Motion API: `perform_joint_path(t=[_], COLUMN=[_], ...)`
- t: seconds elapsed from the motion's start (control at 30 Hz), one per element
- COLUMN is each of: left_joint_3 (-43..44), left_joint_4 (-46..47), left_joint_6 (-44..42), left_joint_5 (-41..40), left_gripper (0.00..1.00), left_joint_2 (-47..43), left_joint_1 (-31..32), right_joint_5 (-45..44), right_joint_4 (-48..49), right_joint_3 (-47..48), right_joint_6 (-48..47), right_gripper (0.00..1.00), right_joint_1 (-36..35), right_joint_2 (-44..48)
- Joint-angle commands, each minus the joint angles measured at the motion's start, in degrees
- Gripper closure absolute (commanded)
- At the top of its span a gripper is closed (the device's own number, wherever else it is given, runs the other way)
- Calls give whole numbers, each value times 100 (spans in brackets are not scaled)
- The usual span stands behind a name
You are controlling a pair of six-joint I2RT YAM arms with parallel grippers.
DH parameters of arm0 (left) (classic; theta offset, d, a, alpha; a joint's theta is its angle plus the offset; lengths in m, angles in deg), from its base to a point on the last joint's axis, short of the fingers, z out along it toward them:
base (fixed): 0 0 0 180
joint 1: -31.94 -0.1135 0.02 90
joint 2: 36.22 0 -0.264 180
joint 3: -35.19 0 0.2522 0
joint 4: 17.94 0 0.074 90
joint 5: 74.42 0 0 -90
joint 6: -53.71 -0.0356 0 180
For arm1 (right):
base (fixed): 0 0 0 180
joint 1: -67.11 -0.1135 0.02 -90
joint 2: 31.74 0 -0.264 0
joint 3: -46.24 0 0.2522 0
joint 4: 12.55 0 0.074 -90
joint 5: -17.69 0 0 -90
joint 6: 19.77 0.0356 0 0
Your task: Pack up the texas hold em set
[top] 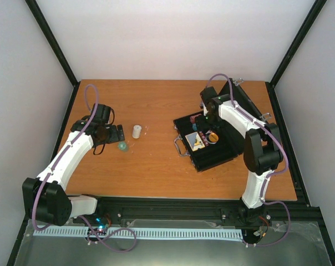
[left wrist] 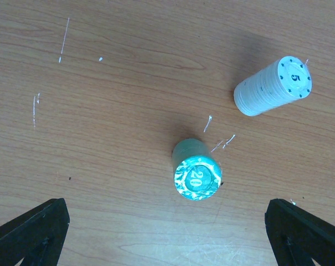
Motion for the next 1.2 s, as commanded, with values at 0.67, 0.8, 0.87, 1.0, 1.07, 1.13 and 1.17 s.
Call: perform_joint_path(t=[0.67, 0.8, 0.87, 1.0, 1.07, 1.13, 1.17], left_joint_3=[195, 175, 167, 158, 158, 150, 151], left_joint_4=[141, 112, 111, 127, 132, 134, 135], left_joint_6=[-284, -287, -293, -284, -275, -274, -274], left_joint_5=[536, 466, 447, 452, 463, 463, 453], left_gripper=[0, 0, 0, 0, 0, 0, 0], left_joint_2=[296, 290, 285, 301, 305, 305, 305], left_joint_1=[-10, -10, -11, -10, -11, -11, -11], right_joint_5=[1356, 1547, 1564, 1565, 1539, 1481, 1438], right_joint_4=[280, 368, 393, 408, 408, 396, 379], right_joint_3=[-95, -192, -276, -377, -403, -412, -414], right_joint_6=[507, 572, 575, 550, 535, 529, 523], right_gripper=[19, 19, 19, 19, 19, 19, 19], right_joint_1=[-240, -240, -240, -240, -240, -240, -240], right_joint_2=[-187, -258, -286, -317, -330, -367, -385])
